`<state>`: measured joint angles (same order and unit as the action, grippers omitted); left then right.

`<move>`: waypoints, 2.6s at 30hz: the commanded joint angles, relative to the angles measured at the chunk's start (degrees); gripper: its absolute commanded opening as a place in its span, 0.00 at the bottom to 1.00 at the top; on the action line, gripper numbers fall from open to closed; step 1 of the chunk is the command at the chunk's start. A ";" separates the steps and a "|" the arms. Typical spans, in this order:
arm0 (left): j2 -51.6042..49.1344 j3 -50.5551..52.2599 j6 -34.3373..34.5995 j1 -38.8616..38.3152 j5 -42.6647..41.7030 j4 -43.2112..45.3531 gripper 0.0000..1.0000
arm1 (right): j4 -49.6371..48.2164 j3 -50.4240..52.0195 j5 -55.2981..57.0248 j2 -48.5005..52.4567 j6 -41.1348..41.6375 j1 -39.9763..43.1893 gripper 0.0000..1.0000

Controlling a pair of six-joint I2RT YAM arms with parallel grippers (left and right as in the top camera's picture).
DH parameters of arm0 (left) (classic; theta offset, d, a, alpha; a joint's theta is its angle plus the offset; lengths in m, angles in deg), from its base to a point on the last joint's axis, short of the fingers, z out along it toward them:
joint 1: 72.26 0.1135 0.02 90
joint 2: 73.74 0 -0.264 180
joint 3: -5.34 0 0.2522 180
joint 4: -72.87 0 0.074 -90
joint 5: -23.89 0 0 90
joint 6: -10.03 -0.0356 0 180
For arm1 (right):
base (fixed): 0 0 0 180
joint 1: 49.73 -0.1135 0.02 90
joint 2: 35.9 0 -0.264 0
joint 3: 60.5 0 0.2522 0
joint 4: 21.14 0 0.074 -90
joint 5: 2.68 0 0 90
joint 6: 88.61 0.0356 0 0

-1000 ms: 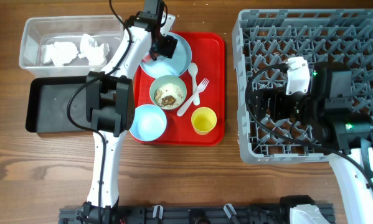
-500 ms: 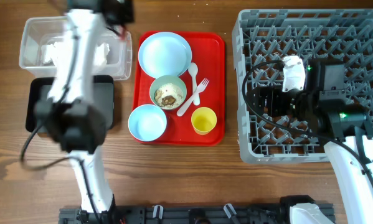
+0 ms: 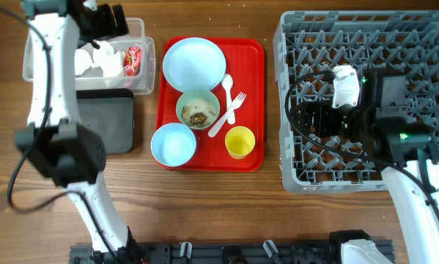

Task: Sort waste into correct bins and load items into the dishwasher rack
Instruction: 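Grasp the red snack wrapper with the left gripper, drop it in the clear bin, then grasp the green bowl rim with the left gripper and lift, then tip the green bowl over the black tray to dump the rice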

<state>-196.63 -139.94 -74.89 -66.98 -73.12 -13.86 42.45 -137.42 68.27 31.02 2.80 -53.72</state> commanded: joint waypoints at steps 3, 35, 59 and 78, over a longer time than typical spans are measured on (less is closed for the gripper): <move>11.80 -0.72 0.39 -4.13 -10.34 -12.44 0.91 | 1.60 -1.42 -0.59 -0.83 0.26 -0.17 0.99; 0.09 40.79 21.55 -36.26 5.38 26.05 0.04 | 9.81 -2.03 1.60 -11.52 0.07 -0.17 1.00; 20.61 47.30 -10.69 8.79 -28.28 5.46 0.04 | 8.63 -2.03 1.55 -11.52 0.28 -0.17 1.00; 12.72 55.34 -4.87 39.95 -82.55 14.08 0.04 | 7.08 -2.03 1.33 -11.52 0.31 -0.17 0.99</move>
<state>-183.69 -84.65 -85.21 -28.23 -151.32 0.22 49.79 -138.49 69.36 19.39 2.82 -53.72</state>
